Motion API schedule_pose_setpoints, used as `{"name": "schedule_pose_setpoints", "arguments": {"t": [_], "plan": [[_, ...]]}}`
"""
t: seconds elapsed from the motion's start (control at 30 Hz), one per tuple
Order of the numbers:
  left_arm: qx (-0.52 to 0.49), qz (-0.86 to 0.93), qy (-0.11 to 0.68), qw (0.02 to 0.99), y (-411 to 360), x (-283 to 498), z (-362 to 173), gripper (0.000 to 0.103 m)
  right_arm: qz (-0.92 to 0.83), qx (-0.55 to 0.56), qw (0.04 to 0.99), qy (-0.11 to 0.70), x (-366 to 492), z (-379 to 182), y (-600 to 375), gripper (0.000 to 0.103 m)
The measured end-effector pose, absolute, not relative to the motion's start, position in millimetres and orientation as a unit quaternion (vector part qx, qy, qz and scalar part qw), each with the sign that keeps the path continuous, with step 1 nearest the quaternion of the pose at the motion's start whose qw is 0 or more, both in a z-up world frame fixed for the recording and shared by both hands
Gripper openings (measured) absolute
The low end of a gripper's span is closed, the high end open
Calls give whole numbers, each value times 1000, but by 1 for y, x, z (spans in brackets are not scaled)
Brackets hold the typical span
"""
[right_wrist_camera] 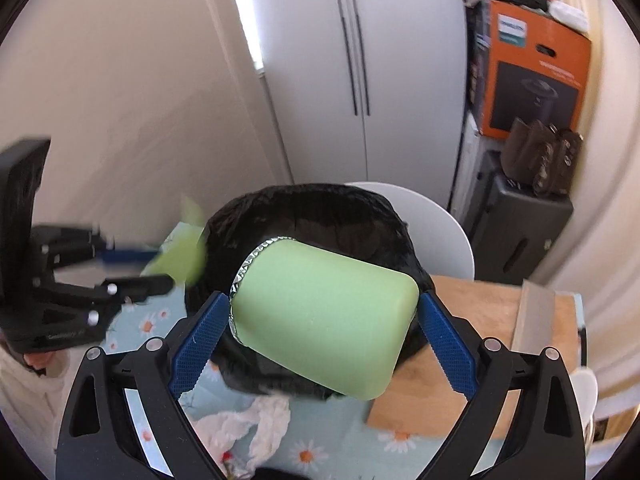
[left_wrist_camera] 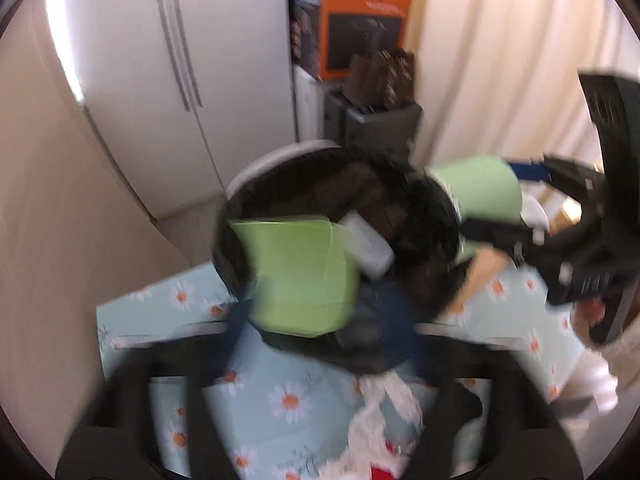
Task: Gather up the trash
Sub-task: 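Carry both green cups over the black bin and open both tools, then move both tools back to the table, right tool toward the black sponge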
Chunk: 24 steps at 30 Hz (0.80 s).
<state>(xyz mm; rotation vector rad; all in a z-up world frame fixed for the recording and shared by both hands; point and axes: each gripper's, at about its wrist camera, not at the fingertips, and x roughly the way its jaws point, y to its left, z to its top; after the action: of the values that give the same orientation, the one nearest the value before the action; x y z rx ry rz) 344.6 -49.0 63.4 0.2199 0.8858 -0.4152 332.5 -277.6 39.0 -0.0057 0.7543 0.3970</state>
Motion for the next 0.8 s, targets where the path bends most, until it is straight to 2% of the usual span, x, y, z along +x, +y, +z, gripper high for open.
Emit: {"name": "schedule_pose_setpoints", "arguments": {"t": [0.07, 0.17, 0.8], "plan": [[88, -206, 415, 882, -45, 347, 67, 86, 184, -15, 914, 361, 334, 37, -276, 91], [74, -197, 411, 887, -37, 347, 66, 92, 190, -15, 911, 366, 333, 32, -276, 91], [26, -90, 456, 885, 12, 271, 50, 95, 216, -22, 901, 376, 291, 30, -268, 91]]}}
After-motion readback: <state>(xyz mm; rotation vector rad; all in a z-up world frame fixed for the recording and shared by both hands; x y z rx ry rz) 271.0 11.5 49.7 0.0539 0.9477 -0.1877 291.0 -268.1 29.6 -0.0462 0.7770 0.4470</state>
